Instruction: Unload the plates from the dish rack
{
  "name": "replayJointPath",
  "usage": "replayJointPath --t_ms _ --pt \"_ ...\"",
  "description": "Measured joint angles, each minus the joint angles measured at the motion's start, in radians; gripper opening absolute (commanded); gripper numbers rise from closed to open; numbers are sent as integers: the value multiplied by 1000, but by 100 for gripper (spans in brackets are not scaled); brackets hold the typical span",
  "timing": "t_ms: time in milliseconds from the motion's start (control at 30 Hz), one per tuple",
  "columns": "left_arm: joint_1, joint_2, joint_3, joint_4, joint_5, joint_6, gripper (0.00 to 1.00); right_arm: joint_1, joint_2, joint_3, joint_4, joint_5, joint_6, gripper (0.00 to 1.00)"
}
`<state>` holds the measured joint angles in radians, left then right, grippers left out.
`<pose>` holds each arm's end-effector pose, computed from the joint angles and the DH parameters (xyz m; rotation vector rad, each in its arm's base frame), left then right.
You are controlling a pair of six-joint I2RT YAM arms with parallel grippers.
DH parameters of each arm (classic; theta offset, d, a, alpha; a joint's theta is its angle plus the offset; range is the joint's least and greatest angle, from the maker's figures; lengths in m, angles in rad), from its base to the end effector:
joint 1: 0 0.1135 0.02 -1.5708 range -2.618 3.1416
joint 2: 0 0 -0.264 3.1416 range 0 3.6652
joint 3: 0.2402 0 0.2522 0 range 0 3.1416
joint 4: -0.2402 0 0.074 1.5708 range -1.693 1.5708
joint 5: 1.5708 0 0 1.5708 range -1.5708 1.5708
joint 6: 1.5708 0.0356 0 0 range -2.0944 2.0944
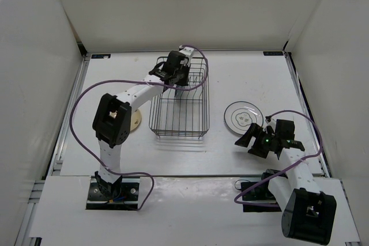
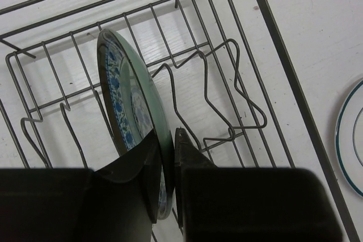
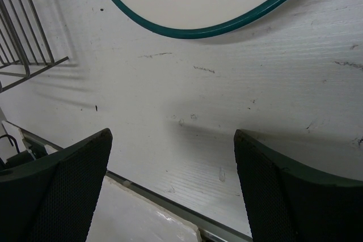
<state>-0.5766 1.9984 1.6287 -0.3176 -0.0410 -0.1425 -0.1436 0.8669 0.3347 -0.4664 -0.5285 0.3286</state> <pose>0.3900 -0.2519 0.2516 0.4693 2.2307 -0.3356 0.1484 -0.0033 0.1541 0.3951 2.5008 0.7485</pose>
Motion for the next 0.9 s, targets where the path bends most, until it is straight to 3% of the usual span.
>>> replayJointPath --t_ms 333,600,767,900 --pt "7 -94 -52 12 16 -81 15 0 0 0 1 -1 0 90" --pt "11 -329 -105 76 68 -164 18 0 1 0 2 -2 0 90" --pt "11 -465 -104 -4 70 -106 15 0 1 0 3 -2 0 90" --pt "-2 -587 -142 -143 -50 14 15 0 1 0 3 -3 0 90"
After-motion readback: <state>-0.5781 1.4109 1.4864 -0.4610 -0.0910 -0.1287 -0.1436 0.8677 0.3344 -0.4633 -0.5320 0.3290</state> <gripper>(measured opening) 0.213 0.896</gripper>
